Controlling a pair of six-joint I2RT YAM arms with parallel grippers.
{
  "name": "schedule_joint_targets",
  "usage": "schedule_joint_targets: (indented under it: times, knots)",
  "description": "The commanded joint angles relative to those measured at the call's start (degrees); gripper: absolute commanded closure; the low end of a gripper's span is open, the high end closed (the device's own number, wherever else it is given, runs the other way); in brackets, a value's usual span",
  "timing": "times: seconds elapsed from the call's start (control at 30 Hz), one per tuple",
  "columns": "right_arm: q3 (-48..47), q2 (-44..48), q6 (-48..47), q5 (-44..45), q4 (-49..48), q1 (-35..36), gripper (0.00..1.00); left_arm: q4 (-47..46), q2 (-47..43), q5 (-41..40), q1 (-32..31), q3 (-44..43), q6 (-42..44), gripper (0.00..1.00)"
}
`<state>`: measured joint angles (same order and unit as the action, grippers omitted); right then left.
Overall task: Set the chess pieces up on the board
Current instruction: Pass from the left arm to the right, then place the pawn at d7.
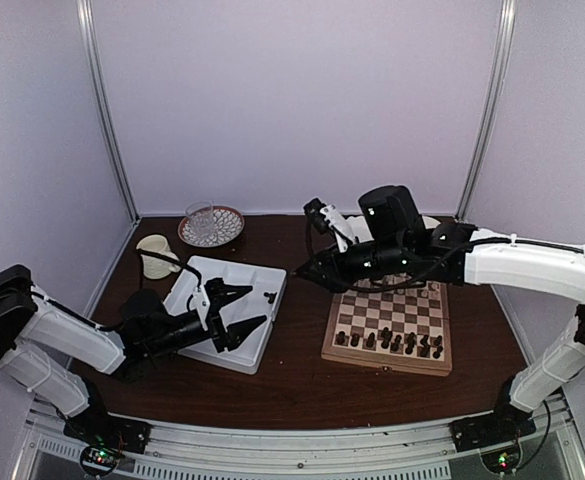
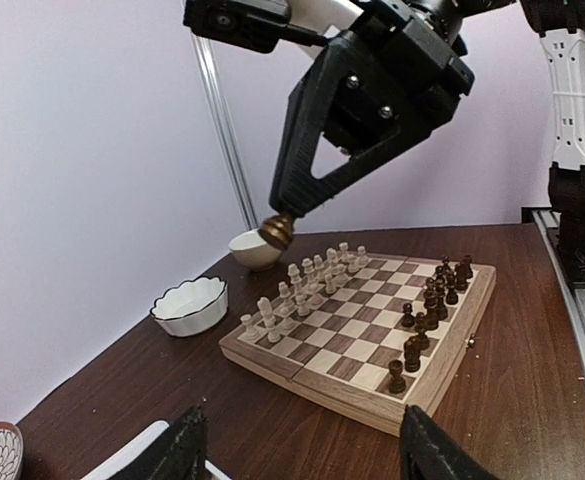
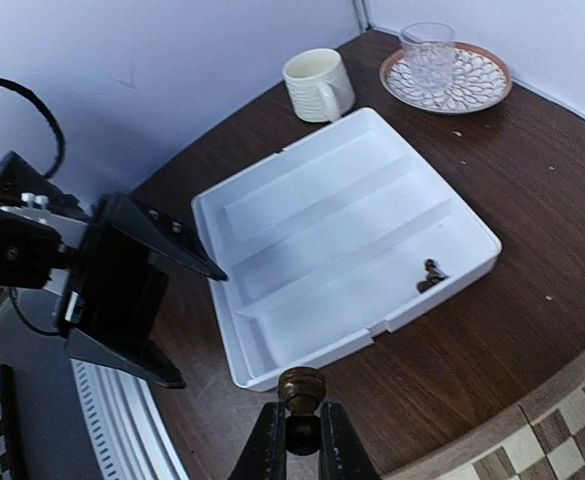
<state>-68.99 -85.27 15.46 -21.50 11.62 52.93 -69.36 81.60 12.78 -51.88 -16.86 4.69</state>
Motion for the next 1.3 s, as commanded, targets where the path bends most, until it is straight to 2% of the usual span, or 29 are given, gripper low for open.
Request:
schedule_joint_targets:
  times: [0.0,0.1,0.2,0.27,0.37,0.43,0.53,0.67,0.83,1.03,1.27]
  knots:
    - [-4.0,-0.6,-6.5,14.1,21.9,-1.5,0.95,8.6,-2.0,-5.6,-0.2,-3.8,-3.7,0.33]
    - [-6.8,-2.3,-6.1,18.1,29.0,-3.1,0.91,12.5,-2.7,-8.8,-0.2,-4.8,-6.5,0.30]
    - [-8.4,-4.0,-5.8,17.0,35.3,-5.2,0.90,18.1,-3.9,-15.6,-0.2,-6.6,-10.7,0.24]
    - [-7.9,-4.5,-5.8,16.0,37.4,-6.2,0.91,25.6,-5.1,-20.4,-0.2,-9.6,-15.8,0.17]
    - [-7.5,-5.0,-5.9,16.2,39.3,-7.1,0.93,40.0,-6.9,-21.9,-0.1,-15.3,-18.4,0.12]
    - [-7.3,-5.4,-5.7,17.3,40.3,-7.5,0.93,46.0,-7.2,-22.4,-0.2,-17.6,-19.2,0.10]
    - [-7.1,-6.0,-6.0,18.0,41.9,-7.8,0.93,49.4,-7.3,-24.6,-0.2,-18.7,-20.1,0.09]
    - [-6.5,-7.0,-6.1,18.0,42.7,-7.8,0.92,54.4,-6.2,-32.4,-0.1,-20.5,-21.9,0.09]
    - [-6.5,-8.7,-6.1,19.8,43.9,-7.9,0.92,58.7,-3.9,-32.2,-0.1,-23.5,-21.7,0.09]
    - [-6.6,-8.8,-5.8,21.2,44.4,-8.2,0.94,59.3,-3.1,-32.1,-0.1,-24.2,-21.2,0.09]
    - [-4.7,-6.0,-2.0,29.3,46.3,-8.4,0.94,59.4,-2.5,-32.3,-0.1,-24.4,-20.7,0.09]
